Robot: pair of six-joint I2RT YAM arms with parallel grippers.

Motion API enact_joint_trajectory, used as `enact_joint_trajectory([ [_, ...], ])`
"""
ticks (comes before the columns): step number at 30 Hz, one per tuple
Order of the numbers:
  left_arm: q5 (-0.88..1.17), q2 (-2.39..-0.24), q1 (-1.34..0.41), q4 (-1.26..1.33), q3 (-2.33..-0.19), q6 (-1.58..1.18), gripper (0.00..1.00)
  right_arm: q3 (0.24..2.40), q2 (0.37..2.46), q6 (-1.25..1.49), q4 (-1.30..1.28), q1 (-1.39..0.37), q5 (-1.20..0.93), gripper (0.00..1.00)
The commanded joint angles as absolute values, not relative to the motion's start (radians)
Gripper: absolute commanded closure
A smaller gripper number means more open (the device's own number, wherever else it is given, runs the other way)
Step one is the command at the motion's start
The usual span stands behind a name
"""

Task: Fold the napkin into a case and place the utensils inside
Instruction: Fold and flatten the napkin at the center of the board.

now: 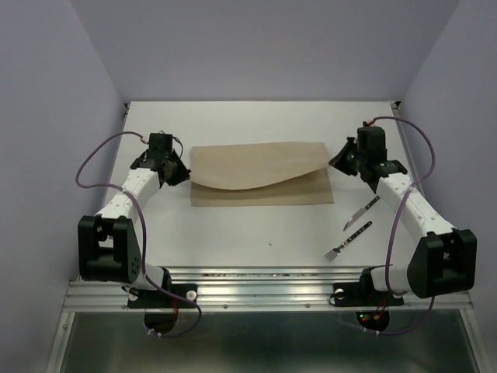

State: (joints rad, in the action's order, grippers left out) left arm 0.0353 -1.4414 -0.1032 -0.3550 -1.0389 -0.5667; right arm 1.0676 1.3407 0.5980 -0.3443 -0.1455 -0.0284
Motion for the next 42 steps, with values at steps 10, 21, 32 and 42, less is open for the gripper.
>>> enact_joint_trajectory([
  [10, 0.100, -1.443, -0.100, -0.272, -0.873, -0.588, 1.00, 0.782, 1.371, 0.609, -0.322, -0.147, 0.041, 0.99],
  [21, 0.097, -1.448, -0.100, -0.267, -0.871, -0.584, 1.00, 0.785, 1.370, 0.611, -0.314, -0.147, 0.035, 0.99],
  [32, 0.083, -1.375, -0.100, -0.330, -0.936, -0.581, 1.00, 0.873, 1.221, 0.589, -0.423, -0.147, 0.046, 0.99],
  [42, 0.132, -1.431, -0.101, -0.241, -0.818, -0.609, 1.00, 0.631, 1.221, 0.661, -0.385, -0.147, 0.040, 0.99],
])
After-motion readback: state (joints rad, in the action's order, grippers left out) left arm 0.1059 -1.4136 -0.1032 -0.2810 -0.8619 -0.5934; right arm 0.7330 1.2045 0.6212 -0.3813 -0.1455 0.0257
